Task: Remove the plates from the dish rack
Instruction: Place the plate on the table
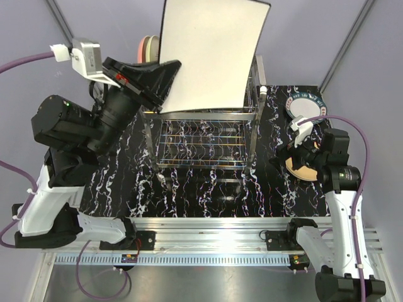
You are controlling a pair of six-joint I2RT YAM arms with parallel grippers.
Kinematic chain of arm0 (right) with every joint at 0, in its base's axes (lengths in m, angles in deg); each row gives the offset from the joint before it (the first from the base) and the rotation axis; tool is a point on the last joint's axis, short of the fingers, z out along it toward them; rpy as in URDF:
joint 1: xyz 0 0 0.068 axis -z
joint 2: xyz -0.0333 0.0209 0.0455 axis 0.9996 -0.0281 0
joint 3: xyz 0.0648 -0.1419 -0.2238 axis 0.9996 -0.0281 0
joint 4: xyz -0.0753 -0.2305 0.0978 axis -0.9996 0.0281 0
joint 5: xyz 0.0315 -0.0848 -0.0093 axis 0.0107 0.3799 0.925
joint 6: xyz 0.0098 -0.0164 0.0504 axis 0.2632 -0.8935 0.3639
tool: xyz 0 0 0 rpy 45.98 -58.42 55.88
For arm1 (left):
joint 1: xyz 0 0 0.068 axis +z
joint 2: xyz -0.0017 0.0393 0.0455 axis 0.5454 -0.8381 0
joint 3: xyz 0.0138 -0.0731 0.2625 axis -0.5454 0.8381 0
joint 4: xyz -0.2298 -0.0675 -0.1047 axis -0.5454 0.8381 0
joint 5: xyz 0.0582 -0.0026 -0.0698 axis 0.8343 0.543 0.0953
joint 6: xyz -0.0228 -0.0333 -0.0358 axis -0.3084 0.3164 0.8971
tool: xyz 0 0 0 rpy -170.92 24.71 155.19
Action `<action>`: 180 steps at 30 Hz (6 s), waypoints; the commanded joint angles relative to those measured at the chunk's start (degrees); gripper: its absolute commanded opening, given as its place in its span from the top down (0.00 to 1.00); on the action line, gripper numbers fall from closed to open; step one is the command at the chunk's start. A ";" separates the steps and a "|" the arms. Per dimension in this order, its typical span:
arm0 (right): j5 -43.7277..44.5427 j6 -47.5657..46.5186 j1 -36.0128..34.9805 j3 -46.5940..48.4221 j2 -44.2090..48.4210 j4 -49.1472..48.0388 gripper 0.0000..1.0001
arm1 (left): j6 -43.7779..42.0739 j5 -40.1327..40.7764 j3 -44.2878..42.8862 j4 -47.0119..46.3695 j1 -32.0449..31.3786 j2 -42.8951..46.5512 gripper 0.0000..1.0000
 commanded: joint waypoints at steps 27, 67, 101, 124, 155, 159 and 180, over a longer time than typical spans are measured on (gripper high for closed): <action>-1.66 0.78 0.07 -3.90 -1.77 -5.63 0.00 | 35.28 -12.45 -14.40 -18.58 51.16 -10.23 1.00; -0.78 0.34 0.07 -4.61 -3.53 -5.54 0.00 | 41.79 3.29 32.35 -34.92 71.74 -4.60 1.00; -0.17 -0.19 0.16 -4.78 -5.38 -5.02 0.00 | 56.37 11.64 58.99 -52.76 71.74 -16.54 1.00; -0.34 -0.54 0.16 -4.87 -5.90 -4.93 0.00 | 66.04 7.60 68.40 -62.43 71.74 -29.29 1.00; -0.78 -0.71 0.16 -4.96 -4.76 -4.84 0.00 | 65.87 1.18 78.24 -66.30 71.74 -32.28 0.50; -0.78 -0.71 0.16 -5.04 -4.50 -4.67 0.00 | 65.08 -0.40 77.98 -63.93 71.74 -32.37 0.38; -0.61 -0.89 0.16 -5.04 -4.06 -4.84 0.00 | 63.94 -8.40 56.88 -36.85 71.30 -41.60 0.08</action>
